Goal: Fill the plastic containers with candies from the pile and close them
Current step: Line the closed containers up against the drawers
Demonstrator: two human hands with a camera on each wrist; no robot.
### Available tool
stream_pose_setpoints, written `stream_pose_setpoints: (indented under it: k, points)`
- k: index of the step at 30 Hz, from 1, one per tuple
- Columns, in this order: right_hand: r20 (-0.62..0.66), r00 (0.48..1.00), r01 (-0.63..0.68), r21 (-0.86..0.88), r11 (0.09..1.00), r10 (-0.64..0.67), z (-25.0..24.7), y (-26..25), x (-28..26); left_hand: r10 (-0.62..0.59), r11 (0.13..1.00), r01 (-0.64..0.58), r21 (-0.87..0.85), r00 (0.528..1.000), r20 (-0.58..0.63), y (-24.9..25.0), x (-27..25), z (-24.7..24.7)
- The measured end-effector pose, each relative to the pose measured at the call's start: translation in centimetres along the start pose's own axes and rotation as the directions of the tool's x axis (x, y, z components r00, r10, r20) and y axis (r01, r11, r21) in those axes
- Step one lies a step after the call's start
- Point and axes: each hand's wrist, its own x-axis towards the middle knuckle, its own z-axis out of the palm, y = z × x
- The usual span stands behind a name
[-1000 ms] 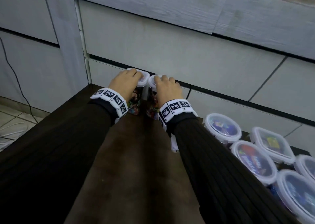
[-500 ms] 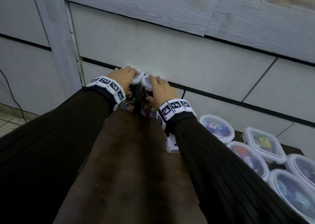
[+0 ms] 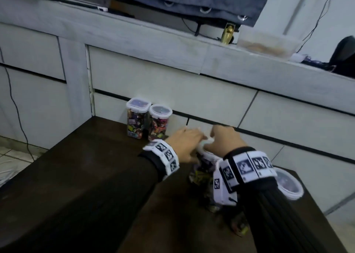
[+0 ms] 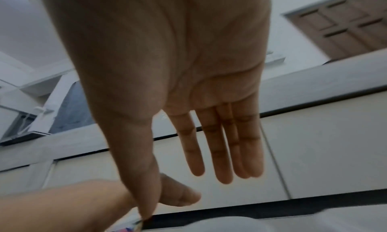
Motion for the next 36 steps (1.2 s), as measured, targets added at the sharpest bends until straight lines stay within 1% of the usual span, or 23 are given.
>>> stream_pose_setpoints:
  k: [2, 3, 6, 8, 10, 14, 16, 18, 20, 22, 24, 28, 30, 32, 34, 36]
  points:
    - [0.035, 0.998, -0.044, -0.087, 0.995, 0.047, 0.0, 1.8, -2.2, -0.011, 0.994, -0.004, 0.106, 0.99, 0.141, 2.1, 1.1, 0.8]
    - [0.042, 0.997, -0.059, -0.132, 0.989, 0.065, 0.4, 2.4, -3.1, -0.028, 0.989, 0.0, 0.149, 0.982, 0.186, 2.9, 1.6, 1.1]
    - [0.07, 0.993, -0.082, -0.181, 0.98, 0.096, 1.8, 3.4, -4.7, -0.059, 0.982, 0.015, 0.191, 0.972, 0.228, 4.1, 2.5, 1.6]
    - [0.12, 0.99, -0.047, -0.184, 0.982, 0.07, 2.7, 3.7, -5.1, -0.064, 0.987, 0.03, 0.157, 0.974, 0.217, 4.2, 2.6, 1.7]
    - [0.15, 0.988, 0.001, -0.238, 0.971, 0.035, 3.1, 3.6, -5.3, -0.053, 0.99, 0.026, 0.136, 0.979, 0.198, 4.1, 2.4, 1.7]
    - [0.059, 0.998, -0.009, -0.262, 0.965, 0.025, 3.5, 3.1, -5.7, -0.049, 0.991, 0.027, 0.133, 0.986, 0.159, 3.2, 1.5, 1.7]
    - [0.039, 0.999, 0.005, -0.261, 0.965, 0.005, 3.7, 2.5, -5.8, -0.05, 0.989, 0.03, 0.144, 0.989, 0.138, 2.3, 0.8, 1.4]
    - [0.036, 0.999, 0.032, -0.286, 0.958, -0.022, 4.0, 1.8, -5.7, -0.053, 0.988, 0.031, 0.152, 0.988, 0.143, 1.5, 0.1, 1.0]
    - [0.017, 0.998, 0.057, -0.319, 0.946, -0.054, 4.5, 1.0, -5.5, -0.048, 0.983, 0.019, 0.185, 0.986, 0.157, 0.7, -0.5, 0.7]
    - [-0.023, 0.998, 0.056, -0.301, 0.952, -0.066, 5.0, 0.4, -5.1, -0.054, 0.968, 0.013, 0.252, 0.986, 0.158, 0.0, -1.2, 0.7]
    - [-0.057, 0.995, 0.065, -0.252, 0.966, -0.082, 5.5, 0.2, -4.5, -0.094, 0.943, 0.041, 0.33, 0.985, 0.145, -0.4, -1.8, 0.7]
    - [-0.088, 0.989, 0.109, -0.146, 0.983, -0.122, 6.2, 0.3, -2.4, -0.215, 0.878, 0.152, 0.454, 0.972, 0.09, -0.8, -2.2, 0.6]
    - [-0.13, 0.984, 0.1, -0.155, 0.983, -0.121, 6.5, 0.5, -1.0, -0.252, 0.874, 0.197, 0.445, 0.965, 0.066, -0.9, -1.6, 0.6]
    - [-0.169, 0.977, 0.093, -0.224, 0.97, -0.133, 6.7, 0.9, 0.5, -0.282, 0.884, 0.234, 0.405, 0.957, 0.063, -0.8, -0.5, 0.7]
    - [-0.174, 0.975, 0.096, -0.238, 0.966, -0.14, 7.1, 1.4, 2.0, -0.311, 0.889, 0.261, 0.375, 0.947, 0.079, -0.9, 1.0, 0.8]
    - [-0.166, 0.976, 0.107, -0.213, 0.971, -0.143, 7.4, 1.9, 3.7, -0.333, 0.886, 0.28, 0.369, 0.939, 0.088, -1.4, 2.6, 0.9]
